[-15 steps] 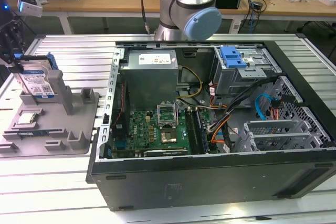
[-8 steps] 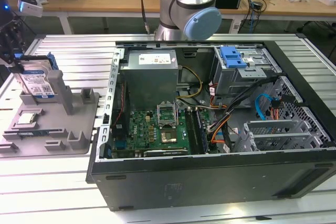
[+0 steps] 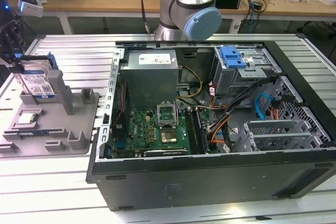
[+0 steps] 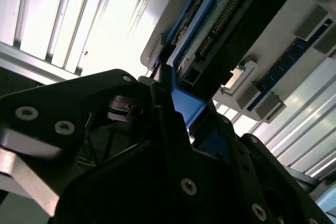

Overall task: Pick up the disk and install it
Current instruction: 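Pick up the disk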

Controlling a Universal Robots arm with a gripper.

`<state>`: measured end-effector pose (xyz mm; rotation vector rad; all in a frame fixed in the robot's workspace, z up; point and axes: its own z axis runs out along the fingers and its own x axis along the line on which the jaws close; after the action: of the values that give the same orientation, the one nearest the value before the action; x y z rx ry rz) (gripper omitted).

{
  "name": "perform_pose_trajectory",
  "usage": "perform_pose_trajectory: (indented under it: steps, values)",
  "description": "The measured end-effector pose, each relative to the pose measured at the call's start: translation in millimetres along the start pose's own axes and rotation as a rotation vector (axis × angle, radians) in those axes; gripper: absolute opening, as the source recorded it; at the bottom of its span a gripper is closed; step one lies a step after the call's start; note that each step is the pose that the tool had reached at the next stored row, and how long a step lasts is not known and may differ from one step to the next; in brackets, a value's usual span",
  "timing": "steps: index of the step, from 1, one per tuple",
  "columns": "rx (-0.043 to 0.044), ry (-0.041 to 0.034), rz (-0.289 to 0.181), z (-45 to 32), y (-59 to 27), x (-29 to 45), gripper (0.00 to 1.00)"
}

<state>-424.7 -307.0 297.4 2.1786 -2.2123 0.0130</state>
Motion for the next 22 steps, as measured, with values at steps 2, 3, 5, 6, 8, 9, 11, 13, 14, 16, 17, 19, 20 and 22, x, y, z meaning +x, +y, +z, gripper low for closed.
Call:
perform_pose_trajectory:
  steps: [2, 3, 5, 6, 8, 9, 11, 13, 14, 16, 17, 19, 20, 22]
  values:
    - [0.0, -0.0001, 0.0, 0.0, -0.1, 0.0, 0.37]
    - [0.0001, -0.0001, 0.0, 0.0, -0.1, 0.0, 0.37]
    - [0.0001, -0.0001, 0.0, 0.0, -0.2, 0.0, 0.37]
    - [0.0003, -0.0002, 0.0, -0.1, -0.3, 0.0, 0.37]
    - [0.0001, -0.0001, 0.0, -0.8, -0.2, 0.0, 0.37]
    - [0.0, -0.0001, 0.0, -1.8, -0.2, 0.0, 0.37]
    - [0.0, -0.0001, 0.0, -3.8, -0.1, 0.1, 0.37]
    - [0.0001, -0.0001, 0.0, -7.1, -0.1, 0.2, 0.37]
    - [0.0001, -0.0001, 0.0, -8.4, 0.0, 0.2, 0.37]
    - [0.0001, -0.0001, 0.0, -14.4, 0.1, 0.4, 0.37]
    - [0.0001, -0.0001, 0.0, -16.4, 0.1, 0.5, 0.37]
    - [0.0, -0.0001, 0.0, -20.9, 0.2, 0.6, 0.37]
    - [0.0001, -0.0001, 0.0, -22.6, 0.2, 0.7, 0.37]
    - [0.0001, -0.0001, 0.0, -27.9, 0.4, 0.8, 0.37]
